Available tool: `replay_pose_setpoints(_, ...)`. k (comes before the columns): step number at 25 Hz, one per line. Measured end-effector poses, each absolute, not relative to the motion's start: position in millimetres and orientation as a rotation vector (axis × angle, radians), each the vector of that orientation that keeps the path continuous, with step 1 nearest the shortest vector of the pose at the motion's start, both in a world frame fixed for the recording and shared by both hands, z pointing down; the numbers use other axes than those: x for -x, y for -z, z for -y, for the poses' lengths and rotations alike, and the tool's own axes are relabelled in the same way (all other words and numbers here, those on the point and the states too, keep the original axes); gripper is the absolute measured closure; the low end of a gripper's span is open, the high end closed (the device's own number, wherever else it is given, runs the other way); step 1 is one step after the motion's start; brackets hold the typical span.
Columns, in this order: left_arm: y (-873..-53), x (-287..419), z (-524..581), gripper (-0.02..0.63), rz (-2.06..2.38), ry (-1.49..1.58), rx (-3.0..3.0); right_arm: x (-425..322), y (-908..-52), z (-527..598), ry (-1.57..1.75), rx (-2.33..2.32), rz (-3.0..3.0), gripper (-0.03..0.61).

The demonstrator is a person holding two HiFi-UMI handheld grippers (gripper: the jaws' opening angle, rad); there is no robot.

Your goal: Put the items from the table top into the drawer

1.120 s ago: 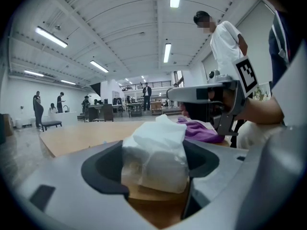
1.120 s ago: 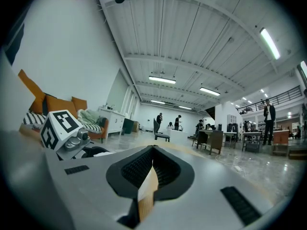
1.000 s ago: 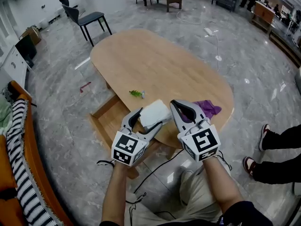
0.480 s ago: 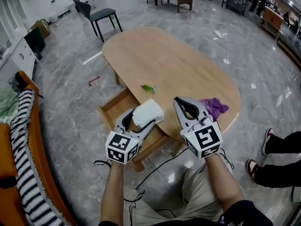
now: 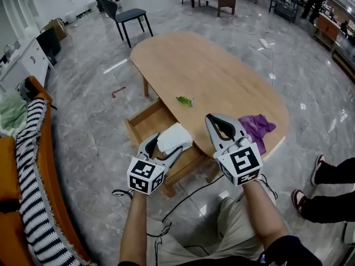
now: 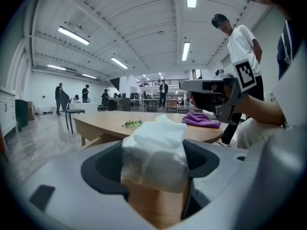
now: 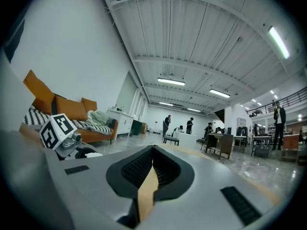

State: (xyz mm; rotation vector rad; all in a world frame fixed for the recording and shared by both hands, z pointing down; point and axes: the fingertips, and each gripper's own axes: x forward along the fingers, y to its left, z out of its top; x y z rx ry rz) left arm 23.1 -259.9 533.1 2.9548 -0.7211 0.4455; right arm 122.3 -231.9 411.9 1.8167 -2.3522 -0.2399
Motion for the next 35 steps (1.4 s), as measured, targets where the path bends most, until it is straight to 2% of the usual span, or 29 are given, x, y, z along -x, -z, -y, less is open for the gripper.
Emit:
replay_pose_setpoints(6, -563, -16, 254, 0.253, 0.678, -0.560, -2.947, -104, -413, 229, 0.260, -1.782, 2.355, 0.561)
replay_pose_setpoints(21, -578, -14, 248, 0.235, 0.616, -0.674, -2.921, -97, -410, 220, 0.291, -1.772, 2.337, 0.561)
replay_pose_setpoints(35, -574, -13, 249, 0.212, 0.659, -0.608, -2.911, -95, -411, 215, 0.301, -1.754, 2.338, 0.561)
